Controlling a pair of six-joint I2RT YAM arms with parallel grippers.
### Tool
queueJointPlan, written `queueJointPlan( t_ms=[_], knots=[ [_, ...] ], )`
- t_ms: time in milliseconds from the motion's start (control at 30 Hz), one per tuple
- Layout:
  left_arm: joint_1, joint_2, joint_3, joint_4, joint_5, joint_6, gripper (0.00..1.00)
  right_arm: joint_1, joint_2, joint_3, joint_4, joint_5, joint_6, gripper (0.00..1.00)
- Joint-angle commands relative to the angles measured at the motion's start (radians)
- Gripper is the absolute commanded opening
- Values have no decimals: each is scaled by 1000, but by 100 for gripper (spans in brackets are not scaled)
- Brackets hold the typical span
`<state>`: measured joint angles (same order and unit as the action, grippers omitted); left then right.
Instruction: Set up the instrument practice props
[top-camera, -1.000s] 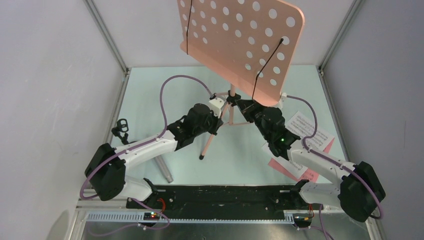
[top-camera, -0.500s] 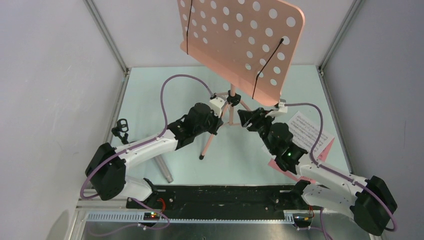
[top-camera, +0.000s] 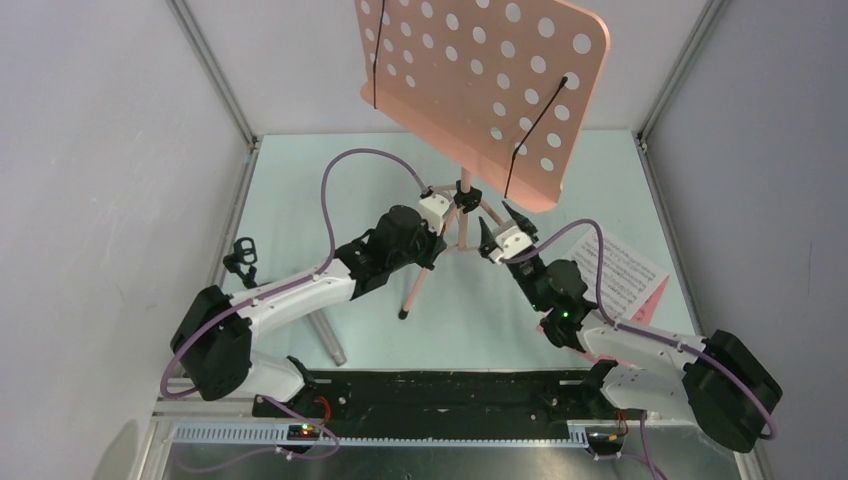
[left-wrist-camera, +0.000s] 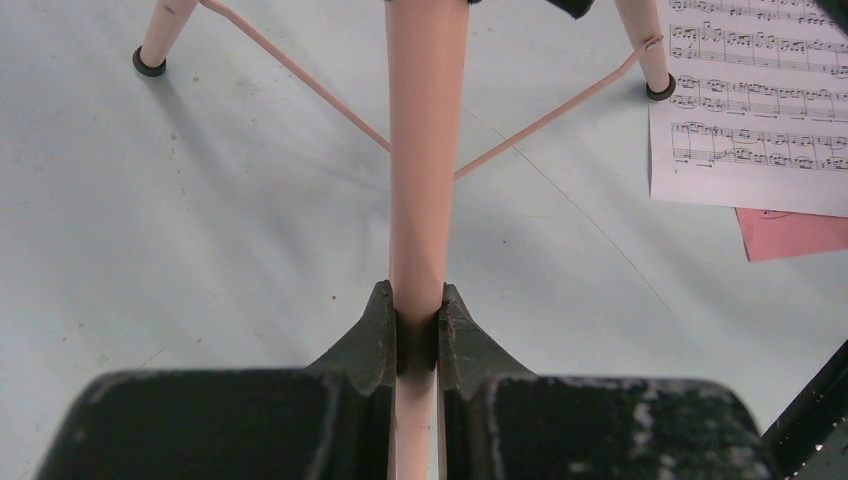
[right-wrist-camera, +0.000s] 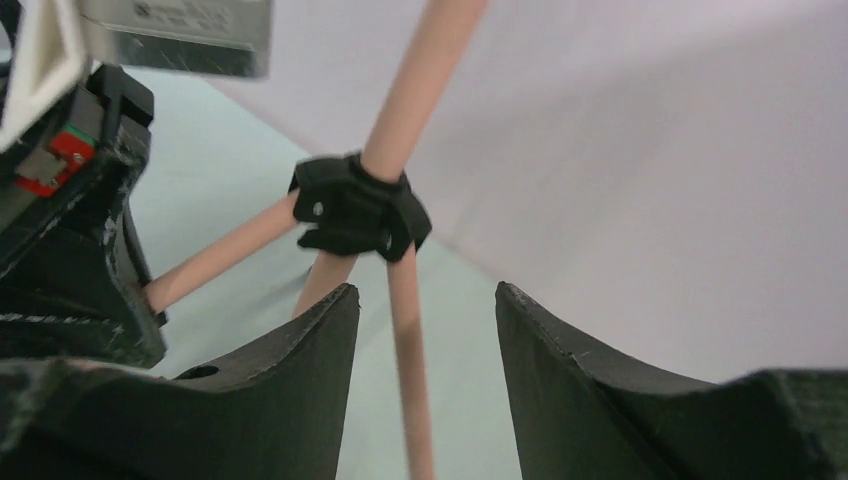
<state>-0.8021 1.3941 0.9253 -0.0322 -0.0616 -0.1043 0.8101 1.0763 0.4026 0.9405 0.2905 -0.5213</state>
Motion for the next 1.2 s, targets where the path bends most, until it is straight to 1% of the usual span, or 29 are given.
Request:
queueJointPlan(
  t_ms=[0,133,200,367,567,633,667,733,900,967,1033,1167],
  knots=[
    [22,36,-6,-110,-80,28,0,5,46,98,25,-123,-391,59],
    [23,29,-4,-110,-83,35,0,5,103,114,-20,-153,-544,63],
    [22,25,-5,-110,-83,37,0,6,117,125,-32,-156,-586,64],
    [23,22,-5,-110,-82,37,0,7,135,147,-73,-188,-642,65],
    [23,25,-6,-110,-79,38,0,7,174,178,-34,-216,-625,63],
    [24,25,-6,-111,-78,38,0,7,194,192,-31,-227,-609,58],
    [24,25,-7,-111,-80,38,0,6,198,198,-28,-230,-599,49],
    [24,24,-7,-112,-82,38,0,2,201,210,-45,-238,-567,38],
    [23,19,-5,-115,-85,37,0,-12,194,216,-41,-233,-502,25],
    [23,20,-5,-116,-85,36,0,-15,179,226,-56,-227,-451,17],
    [23,21,-5,-115,-86,35,0,-25,160,238,-96,-219,-378,1],
    [24,22,-3,-114,-86,33,0,-44,126,239,-122,-174,-175,0]
  ],
)
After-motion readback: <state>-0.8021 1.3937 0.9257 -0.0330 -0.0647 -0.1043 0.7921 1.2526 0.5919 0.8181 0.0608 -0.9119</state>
